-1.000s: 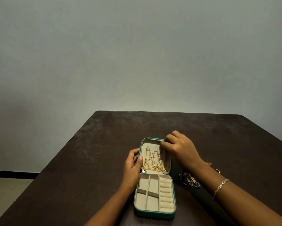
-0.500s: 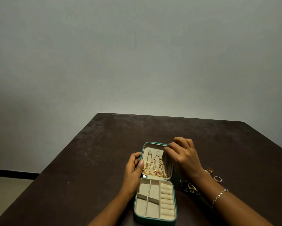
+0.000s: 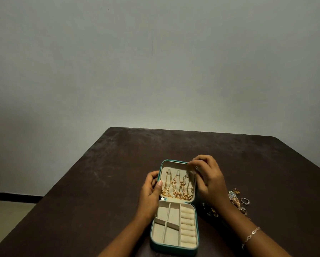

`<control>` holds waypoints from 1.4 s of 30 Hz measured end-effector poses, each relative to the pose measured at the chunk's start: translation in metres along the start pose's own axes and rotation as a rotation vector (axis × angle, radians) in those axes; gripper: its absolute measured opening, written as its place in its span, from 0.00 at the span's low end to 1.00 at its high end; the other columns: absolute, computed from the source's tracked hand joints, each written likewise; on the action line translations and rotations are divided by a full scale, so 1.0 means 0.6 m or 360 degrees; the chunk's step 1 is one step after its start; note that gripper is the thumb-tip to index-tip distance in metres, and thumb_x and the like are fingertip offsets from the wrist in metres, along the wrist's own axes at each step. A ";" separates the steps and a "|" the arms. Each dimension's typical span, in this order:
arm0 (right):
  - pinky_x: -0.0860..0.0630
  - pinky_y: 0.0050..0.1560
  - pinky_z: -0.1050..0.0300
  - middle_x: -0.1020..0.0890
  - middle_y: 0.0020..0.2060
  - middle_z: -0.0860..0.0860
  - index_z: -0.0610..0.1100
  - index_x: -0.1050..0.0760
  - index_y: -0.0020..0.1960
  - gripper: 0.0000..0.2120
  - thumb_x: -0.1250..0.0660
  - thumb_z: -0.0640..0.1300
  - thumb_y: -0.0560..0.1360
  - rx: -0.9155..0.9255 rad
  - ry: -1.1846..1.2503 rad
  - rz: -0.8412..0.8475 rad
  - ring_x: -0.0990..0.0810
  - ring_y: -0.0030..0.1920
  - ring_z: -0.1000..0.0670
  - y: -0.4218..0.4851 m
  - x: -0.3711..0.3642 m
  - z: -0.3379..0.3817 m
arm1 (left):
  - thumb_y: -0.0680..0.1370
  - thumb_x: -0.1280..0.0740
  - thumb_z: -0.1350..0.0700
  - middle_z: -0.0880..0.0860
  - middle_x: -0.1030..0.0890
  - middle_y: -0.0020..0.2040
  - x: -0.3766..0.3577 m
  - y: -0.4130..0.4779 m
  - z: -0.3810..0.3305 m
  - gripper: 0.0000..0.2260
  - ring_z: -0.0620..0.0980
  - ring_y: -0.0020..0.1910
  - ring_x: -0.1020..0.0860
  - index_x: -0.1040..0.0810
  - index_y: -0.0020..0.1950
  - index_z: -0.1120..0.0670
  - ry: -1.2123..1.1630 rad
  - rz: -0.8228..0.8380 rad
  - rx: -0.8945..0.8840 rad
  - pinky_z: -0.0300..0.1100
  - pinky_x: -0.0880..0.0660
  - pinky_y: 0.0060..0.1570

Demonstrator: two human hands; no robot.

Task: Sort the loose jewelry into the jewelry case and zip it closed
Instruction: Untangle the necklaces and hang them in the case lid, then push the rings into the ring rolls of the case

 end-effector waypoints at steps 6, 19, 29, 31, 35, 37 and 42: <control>0.22 0.46 0.67 0.21 0.49 0.58 0.58 0.31 0.55 0.17 0.37 0.37 0.75 -0.0500 0.0556 0.0008 0.22 0.51 0.63 -0.035 -0.002 -0.020 | 0.80 0.43 0.63 0.53 0.20 0.53 -0.001 -0.004 -0.004 0.12 0.47 0.49 0.19 0.29 0.56 0.47 -0.0018 -0.0004 -0.0047 0.44 0.21 0.46; 0.26 0.54 0.66 0.20 0.52 0.63 0.56 0.30 0.58 0.17 0.37 0.37 0.75 -0.0476 0.0596 0.0025 0.23 0.56 0.63 -0.055 0.005 -0.014 | 0.80 0.44 0.64 0.51 0.22 0.56 0.007 -0.009 -0.018 0.16 0.46 0.54 0.22 0.27 0.57 0.44 0.0054 -0.0146 -0.0157 0.43 0.23 0.52; 0.40 0.54 0.81 0.27 0.57 0.58 0.46 0.32 0.66 0.21 0.45 0.44 0.74 -0.0493 0.0332 0.0239 0.31 0.56 0.69 -0.061 -0.020 -0.032 | 0.79 0.41 0.60 0.54 0.21 0.54 0.024 -0.005 0.001 0.09 0.49 0.53 0.22 0.25 0.56 0.51 0.0266 -0.0314 -0.0058 0.47 0.23 0.51; 0.40 0.54 0.82 0.27 0.57 0.56 0.42 0.30 0.66 0.21 0.45 0.44 0.74 -0.0477 0.0258 0.0268 0.30 0.56 0.65 -0.057 -0.021 -0.032 | 0.79 0.41 0.60 0.54 0.21 0.54 0.025 -0.003 0.004 0.09 0.49 0.53 0.22 0.25 0.57 0.53 0.0279 -0.0315 -0.0042 0.47 0.23 0.51; 0.32 0.55 0.69 0.23 0.54 0.53 0.41 0.25 0.60 0.16 0.43 0.41 0.75 -0.0393 0.0142 0.0260 0.26 0.54 0.57 -0.037 0.008 -0.032 | 0.78 0.40 0.64 0.46 0.21 0.48 0.021 -0.004 -0.001 0.11 0.40 0.48 0.22 0.25 0.58 0.54 0.0270 -0.0266 -0.0028 0.31 0.24 0.42; 0.29 0.53 0.64 0.21 0.52 0.52 0.40 0.23 0.58 0.15 0.42 0.41 0.74 -0.0360 0.0103 0.0251 0.23 0.53 0.55 -0.029 0.037 -0.037 | 0.77 0.40 0.66 0.45 0.21 0.47 0.021 -0.004 -0.003 0.12 0.38 0.47 0.23 0.25 0.57 0.54 0.0285 -0.0265 -0.0027 0.28 0.25 0.41; 0.28 0.48 0.68 0.20 0.48 0.55 0.42 0.21 0.54 0.10 0.36 0.34 0.75 -0.0316 -0.0058 0.0373 0.24 0.51 0.58 -0.055 0.115 -0.056 | 0.77 0.39 0.66 0.52 0.23 0.54 0.022 -0.004 -0.002 0.13 0.46 0.50 0.23 0.25 0.60 0.58 0.0374 -0.0290 -0.0031 0.37 0.25 0.49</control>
Point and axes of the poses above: each hand's wrist, its own y-axis towards the middle knuckle, its own x-axis out of the back of the hand, z = x × y, the point moved 9 cm from there along y, towards the middle knuckle
